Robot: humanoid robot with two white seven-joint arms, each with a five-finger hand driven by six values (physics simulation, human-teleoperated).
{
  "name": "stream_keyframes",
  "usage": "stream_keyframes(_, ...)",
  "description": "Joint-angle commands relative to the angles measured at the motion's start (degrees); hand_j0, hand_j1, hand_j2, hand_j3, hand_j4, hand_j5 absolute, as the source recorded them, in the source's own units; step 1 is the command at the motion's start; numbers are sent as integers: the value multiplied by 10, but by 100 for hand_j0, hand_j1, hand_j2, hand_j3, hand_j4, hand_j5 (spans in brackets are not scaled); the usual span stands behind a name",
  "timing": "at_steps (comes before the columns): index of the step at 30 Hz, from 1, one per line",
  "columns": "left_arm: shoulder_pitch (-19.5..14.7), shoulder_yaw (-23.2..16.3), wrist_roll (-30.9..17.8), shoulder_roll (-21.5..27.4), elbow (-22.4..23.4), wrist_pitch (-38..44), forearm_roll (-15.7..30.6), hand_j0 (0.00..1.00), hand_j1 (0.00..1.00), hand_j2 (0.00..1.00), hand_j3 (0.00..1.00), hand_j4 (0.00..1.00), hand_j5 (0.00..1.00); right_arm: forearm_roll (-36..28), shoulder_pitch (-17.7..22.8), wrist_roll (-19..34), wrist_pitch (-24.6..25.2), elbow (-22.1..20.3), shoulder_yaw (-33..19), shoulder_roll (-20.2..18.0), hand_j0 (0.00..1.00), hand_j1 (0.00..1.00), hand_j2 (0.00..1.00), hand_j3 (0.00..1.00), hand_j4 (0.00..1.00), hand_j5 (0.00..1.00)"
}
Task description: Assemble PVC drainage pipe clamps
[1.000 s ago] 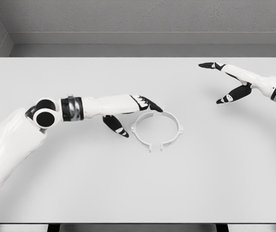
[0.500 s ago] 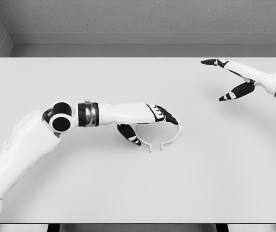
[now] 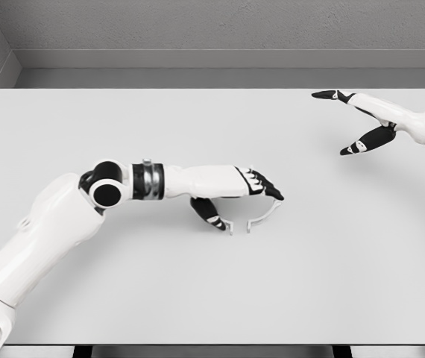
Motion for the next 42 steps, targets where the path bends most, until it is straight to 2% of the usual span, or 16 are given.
stream_keyframes(1,0,-1,0,-5,3,1,-1,100,100,100,100,100,100,-5,0,0,1,-4,-1,-1,100,100,100,100,100,100)
stream_keyframes(12,-7,-5,0,-20,11,1,-24,100,100,100,100,100,100,-6,1,0,1,-17,-1,-4,100,100,100,100,100,100)
stream_keyframes(26,-15,-6,0,-34,11,1,-26,100,100,100,100,100,100,-6,2,0,1,-23,-1,-4,100,100,100,100,100,100)
stream_keyframes(30,-22,-3,0,-27,6,1,-20,100,100,100,100,100,100,-6,2,0,1,-23,-1,-4,100,100,100,100,100,100)
stream_keyframes(31,-24,-1,0,-23,-8,1,-15,100,100,100,100,100,100,-6,3,0,1,-23,-1,-4,100,100,100,100,100,100)
stream_keyframes(35,-14,0,0,-3,-23,1,1,100,100,100,100,100,100,-6,3,0,1,-24,-1,-4,100,100,100,100,100,100)
stream_keyframes(42,-13,-9,0,-7,7,1,-5,100,100,100,100,100,100,-6,4,0,1,-24,-1,-4,100,100,100,100,100,100)
